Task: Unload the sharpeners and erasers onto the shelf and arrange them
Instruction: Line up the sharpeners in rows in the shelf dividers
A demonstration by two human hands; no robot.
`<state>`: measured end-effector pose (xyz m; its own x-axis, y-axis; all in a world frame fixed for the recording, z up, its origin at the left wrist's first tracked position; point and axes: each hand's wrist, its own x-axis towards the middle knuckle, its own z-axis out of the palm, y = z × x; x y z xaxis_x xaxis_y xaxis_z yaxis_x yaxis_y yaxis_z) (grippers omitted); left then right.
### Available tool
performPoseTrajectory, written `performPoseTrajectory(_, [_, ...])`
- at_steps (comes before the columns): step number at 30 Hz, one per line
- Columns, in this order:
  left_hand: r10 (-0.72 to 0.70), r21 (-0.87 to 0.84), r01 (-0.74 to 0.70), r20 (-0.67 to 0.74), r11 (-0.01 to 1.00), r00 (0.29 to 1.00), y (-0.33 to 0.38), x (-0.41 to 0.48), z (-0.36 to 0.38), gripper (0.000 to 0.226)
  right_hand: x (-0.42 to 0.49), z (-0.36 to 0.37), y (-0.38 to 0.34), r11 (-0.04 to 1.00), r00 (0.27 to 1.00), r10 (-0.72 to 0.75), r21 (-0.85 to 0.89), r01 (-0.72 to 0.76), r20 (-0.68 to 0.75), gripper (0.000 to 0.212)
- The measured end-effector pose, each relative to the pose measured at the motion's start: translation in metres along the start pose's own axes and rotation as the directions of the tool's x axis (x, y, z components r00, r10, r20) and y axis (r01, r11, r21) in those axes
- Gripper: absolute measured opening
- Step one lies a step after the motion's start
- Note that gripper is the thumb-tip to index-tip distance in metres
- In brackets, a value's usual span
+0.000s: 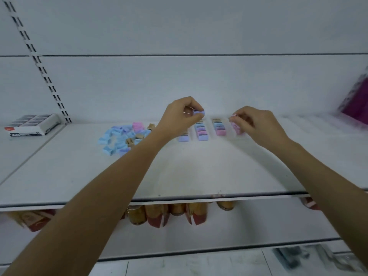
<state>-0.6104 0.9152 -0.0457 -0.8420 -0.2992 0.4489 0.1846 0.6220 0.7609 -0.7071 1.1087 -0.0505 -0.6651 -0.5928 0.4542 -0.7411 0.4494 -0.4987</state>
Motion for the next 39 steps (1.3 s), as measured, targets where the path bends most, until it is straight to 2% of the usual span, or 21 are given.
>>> performPoseTrajectory(8, [0.008, -0.035, -0.006, 0.076, 0.999, 0.997, -0.004, 0.022, 0.035, 0.016, -0.003, -0.011, 0.036, 1.000, 0.996, 0.029, 0.009, -0.028, -0.087, 0.028])
performPoseTrajectory(12, [0.043, 0.064, -0.047, 0.072, 0.997, 0.996, -0.007, 0.031, 0.058, 0.025, 0.002, -0.015, 0.055, 0.999, 0.995, -0.033, 0.008, 0.034, -0.094, 0.027])
performPoseTrajectory(15, [0.094, 0.152, -0.097, 0.028, 0.984, 0.995, -0.009, 0.036, 0.071, 0.023, 0.015, -0.014, 0.069, 0.992, 0.990, -0.125, 0.009, 0.126, -0.060, 0.025])
performPoseTrajectory(19, [0.159, 0.301, -0.134, -0.060, 0.944, 0.986, -0.015, 0.039, 0.084, 0.022, 0.036, -0.008, 0.081, 0.968, 0.963, -0.251, -0.012, 0.251, -0.102, 0.027])
performPoseTrajectory(22, [0.200, 0.402, -0.166, -0.044, 0.900, 0.979, -0.020, 0.029, 0.086, 0.016, 0.034, 0.002, 0.087, 0.950, 0.945, -0.307, 0.021, 0.311, -0.114, 0.030])
performPoseTrajectory(25, [0.260, 0.432, -0.239, 0.011, 0.870, 0.966, -0.022, 0.017, 0.084, 0.008, 0.025, 0.005, 0.091, 0.956, 0.967, -0.256, 0.141, 0.256, -0.015, 0.024])
performPoseTrajectory(28, [0.243, 0.475, -0.244, 0.064, 0.845, 0.968, -0.026, 0.013, 0.086, 0.007, 0.024, 0.005, 0.096, 0.948, 0.946, -0.316, 0.074, 0.311, 0.078, 0.009])
performPoseTrajectory(30, [0.219, 0.514, -0.237, 0.097, 0.824, 0.971, -0.025, 0.012, 0.089, 0.016, 0.023, 0.005, 0.098, 0.935, 0.925, -0.353, 0.027, 0.353, 0.137, 0.005])
performPoseTrajectory(32, [0.230, 0.557, -0.264, 0.133, 0.787, 0.964, -0.023, 0.012, 0.090, 0.025, 0.020, 0.005, 0.099, 0.920, 0.905, -0.388, 0.007, 0.393, 0.172, 0.007])
performPoseTrajectory(35, [0.233, 0.600, -0.290, 0.174, 0.745, 0.957, -0.022, 0.011, 0.089, 0.026, 0.020, 0.005, 0.099, 0.907, 0.895, -0.411, -0.019, 0.420, 0.172, 0.016])
performPoseTrajectory(39, [0.192, 0.603, -0.260, 0.176, 0.754, 0.965, -0.021, 0.008, 0.088, 0.031, 0.022, 0.008, 0.100, 0.904, 0.895, -0.415, -0.034, 0.426, 0.162, 0.018])
